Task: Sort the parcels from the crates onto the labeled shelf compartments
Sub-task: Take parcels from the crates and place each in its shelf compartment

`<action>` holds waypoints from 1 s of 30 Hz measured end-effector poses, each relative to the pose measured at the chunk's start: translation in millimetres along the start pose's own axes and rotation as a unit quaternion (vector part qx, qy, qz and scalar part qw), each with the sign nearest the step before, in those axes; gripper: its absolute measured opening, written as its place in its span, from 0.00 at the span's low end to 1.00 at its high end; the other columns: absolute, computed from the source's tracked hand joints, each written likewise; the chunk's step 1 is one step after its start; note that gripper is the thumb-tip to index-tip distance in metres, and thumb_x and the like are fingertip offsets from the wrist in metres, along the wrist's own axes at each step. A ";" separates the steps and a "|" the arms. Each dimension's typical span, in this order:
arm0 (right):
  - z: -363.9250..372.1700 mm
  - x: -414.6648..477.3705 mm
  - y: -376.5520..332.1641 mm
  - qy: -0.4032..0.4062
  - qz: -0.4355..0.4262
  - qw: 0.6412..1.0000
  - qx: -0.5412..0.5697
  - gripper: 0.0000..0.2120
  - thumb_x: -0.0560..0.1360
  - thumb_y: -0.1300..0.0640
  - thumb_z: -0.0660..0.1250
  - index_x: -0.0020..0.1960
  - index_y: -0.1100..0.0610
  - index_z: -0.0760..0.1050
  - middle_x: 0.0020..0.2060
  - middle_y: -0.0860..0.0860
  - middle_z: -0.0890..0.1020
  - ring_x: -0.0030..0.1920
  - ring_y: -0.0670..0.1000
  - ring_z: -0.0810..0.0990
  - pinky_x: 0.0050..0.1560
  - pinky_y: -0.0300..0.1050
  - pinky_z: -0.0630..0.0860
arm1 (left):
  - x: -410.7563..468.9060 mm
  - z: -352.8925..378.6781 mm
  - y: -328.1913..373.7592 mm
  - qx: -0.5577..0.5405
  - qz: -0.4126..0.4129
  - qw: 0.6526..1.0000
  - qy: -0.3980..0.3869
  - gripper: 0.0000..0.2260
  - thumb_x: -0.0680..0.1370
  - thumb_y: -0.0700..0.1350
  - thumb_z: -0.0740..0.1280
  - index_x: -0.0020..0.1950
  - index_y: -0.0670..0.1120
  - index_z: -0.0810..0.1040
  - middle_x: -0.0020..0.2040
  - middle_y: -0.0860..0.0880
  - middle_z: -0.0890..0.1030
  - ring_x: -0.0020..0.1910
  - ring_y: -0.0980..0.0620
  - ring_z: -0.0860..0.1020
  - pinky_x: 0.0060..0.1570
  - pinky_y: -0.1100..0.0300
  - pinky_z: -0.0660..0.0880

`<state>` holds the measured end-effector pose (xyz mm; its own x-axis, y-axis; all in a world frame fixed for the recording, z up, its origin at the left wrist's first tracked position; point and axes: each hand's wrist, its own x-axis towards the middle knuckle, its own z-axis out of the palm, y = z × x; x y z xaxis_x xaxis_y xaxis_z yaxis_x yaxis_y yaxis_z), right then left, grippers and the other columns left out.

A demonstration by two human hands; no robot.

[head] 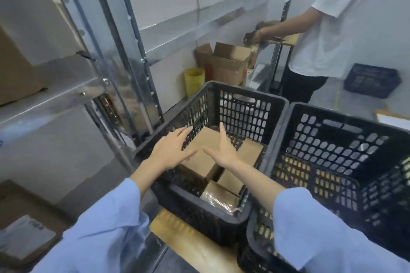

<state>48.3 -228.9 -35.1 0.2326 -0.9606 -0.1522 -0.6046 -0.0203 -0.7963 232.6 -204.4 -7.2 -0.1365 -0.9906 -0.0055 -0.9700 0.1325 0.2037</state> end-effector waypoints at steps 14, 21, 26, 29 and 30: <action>75.7 44.6 55.1 0.084 0.220 0.972 0.022 0.61 0.67 0.46 0.79 0.80 0.52 0.35 0.75 0.56 0.64 0.72 0.59 0.67 0.69 0.54 0.68 | 91.9 88.4 -65.5 -0.079 0.020 0.974 -0.211 0.52 0.68 0.56 0.77 0.81 0.47 0.47 0.79 0.47 0.56 0.75 0.47 0.61 0.72 0.53 0.62; 99.9 44.0 70.9 0.064 0.250 0.966 0.008 0.68 0.60 0.38 0.80 0.80 0.50 0.34 0.73 0.53 0.68 0.70 0.57 0.70 0.66 0.52 0.72 | 98.8 114.5 -80.6 -0.132 0.004 0.960 -0.247 0.58 0.63 0.51 0.81 0.80 0.43 0.45 0.77 0.42 0.57 0.75 0.46 0.59 0.74 0.54 0.58; 103.9 48.5 74.4 0.041 0.253 0.966 -0.014 0.65 0.60 0.38 0.80 0.80 0.51 0.39 0.72 0.52 0.70 0.69 0.57 0.71 0.66 0.56 0.71 | 100.3 120.6 -83.7 -0.159 0.013 0.957 -0.241 0.59 0.62 0.48 0.81 0.80 0.45 0.44 0.76 0.41 0.58 0.75 0.45 0.59 0.74 0.56 0.58; 105.5 50.2 74.5 0.024 0.259 0.965 -0.028 0.68 0.59 0.39 0.81 0.80 0.52 0.37 0.76 0.52 0.64 0.73 0.55 0.66 0.71 0.58 0.66 | 101.5 122.1 -85.0 -0.160 0.023 0.960 -0.226 0.59 0.61 0.48 0.82 0.80 0.43 0.46 0.76 0.41 0.59 0.75 0.45 0.60 0.74 0.56 0.58; 105.2 50.7 75.3 0.018 0.265 0.964 -0.027 0.69 0.59 0.39 0.81 0.80 0.53 0.35 0.77 0.52 0.61 0.74 0.55 0.64 0.72 0.58 0.64 | 102.1 122.2 -84.7 -0.163 0.024 0.961 -0.221 0.59 0.61 0.48 0.82 0.80 0.43 0.47 0.76 0.41 0.59 0.75 0.45 0.60 0.73 0.56 0.58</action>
<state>94.7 -250.0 -164.3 -0.1454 -0.8491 -0.5079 -0.6703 0.4621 -0.5806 276.3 -312.7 -144.7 -0.3216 -0.8633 -0.3890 -0.8557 0.0891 0.5097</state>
